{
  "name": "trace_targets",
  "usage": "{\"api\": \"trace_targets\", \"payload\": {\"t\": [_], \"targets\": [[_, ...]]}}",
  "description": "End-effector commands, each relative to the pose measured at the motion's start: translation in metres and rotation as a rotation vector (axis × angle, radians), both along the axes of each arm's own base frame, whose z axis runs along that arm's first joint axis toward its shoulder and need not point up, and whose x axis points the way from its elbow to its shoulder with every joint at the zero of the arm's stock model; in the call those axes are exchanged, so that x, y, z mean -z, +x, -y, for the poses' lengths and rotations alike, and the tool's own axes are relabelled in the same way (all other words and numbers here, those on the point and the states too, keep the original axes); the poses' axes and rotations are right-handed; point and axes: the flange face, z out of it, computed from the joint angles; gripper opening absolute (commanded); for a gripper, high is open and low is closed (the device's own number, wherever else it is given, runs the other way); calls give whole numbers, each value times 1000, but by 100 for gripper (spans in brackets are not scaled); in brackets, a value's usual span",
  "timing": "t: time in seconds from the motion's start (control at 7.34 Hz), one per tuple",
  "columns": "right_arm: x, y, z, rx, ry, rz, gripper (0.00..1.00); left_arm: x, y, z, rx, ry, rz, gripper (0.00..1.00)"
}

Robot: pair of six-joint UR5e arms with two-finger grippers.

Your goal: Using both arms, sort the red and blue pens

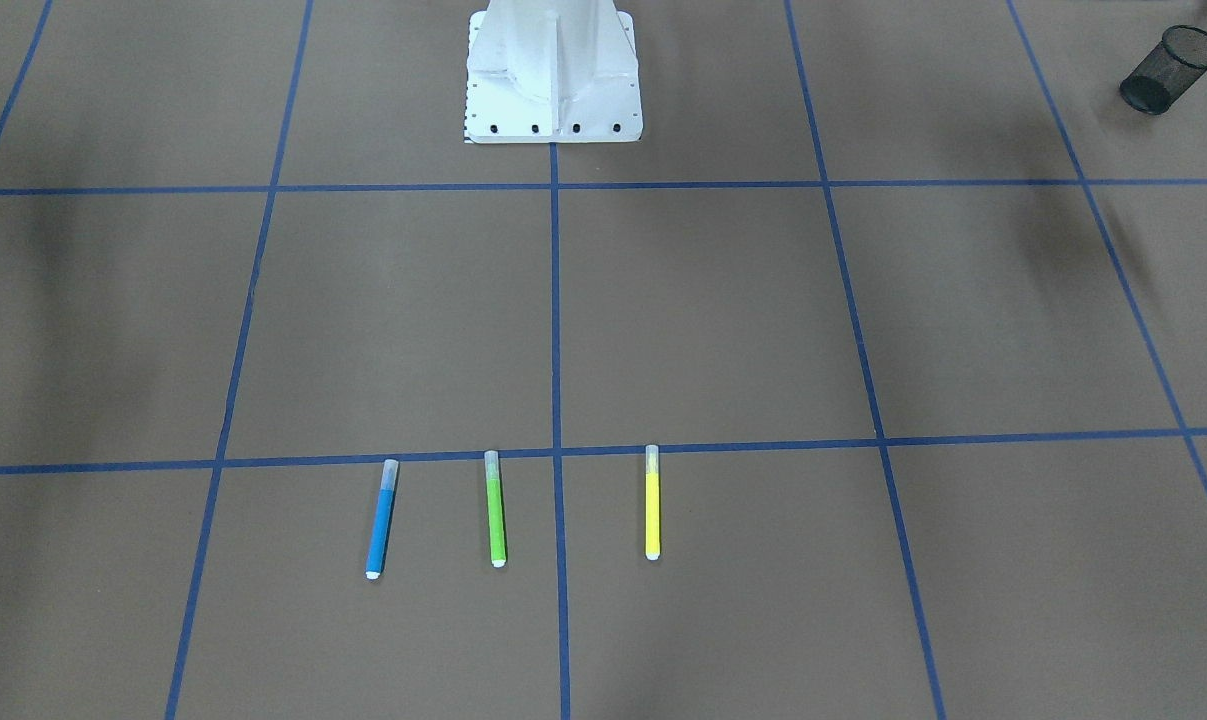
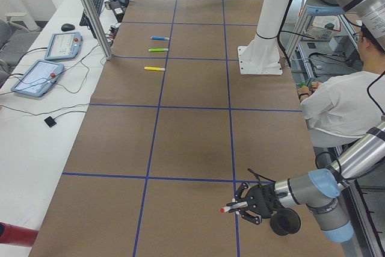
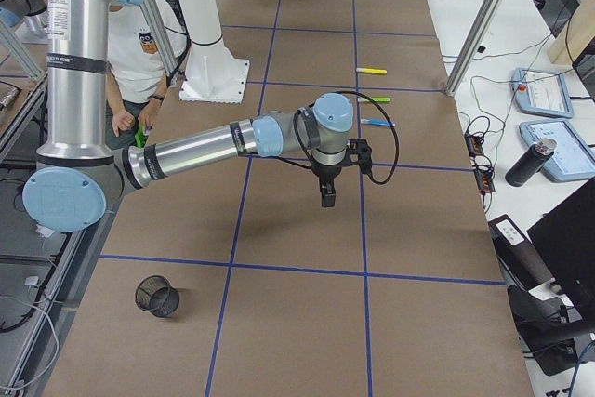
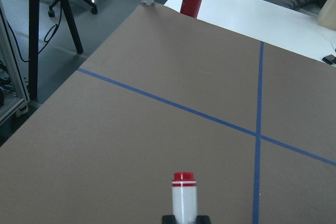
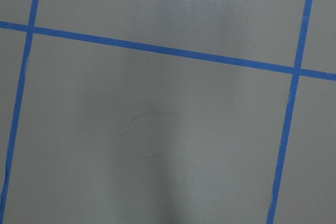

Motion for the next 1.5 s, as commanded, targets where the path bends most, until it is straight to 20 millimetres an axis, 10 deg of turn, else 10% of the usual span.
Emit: {"api": "trace_targets", "payload": {"t": [0.0,0.54,1.36], "targets": [[-5,-2,7,-1,-9,-2,100,1,-11,-54,14,70,97,0],[-7,-2,7,1,-15,-3,100,-27,-14,-124,-28,145,190,0],[-16,-4,7,3,-35,-6,100,-48,0,-124,-152,119,112,0]]}}
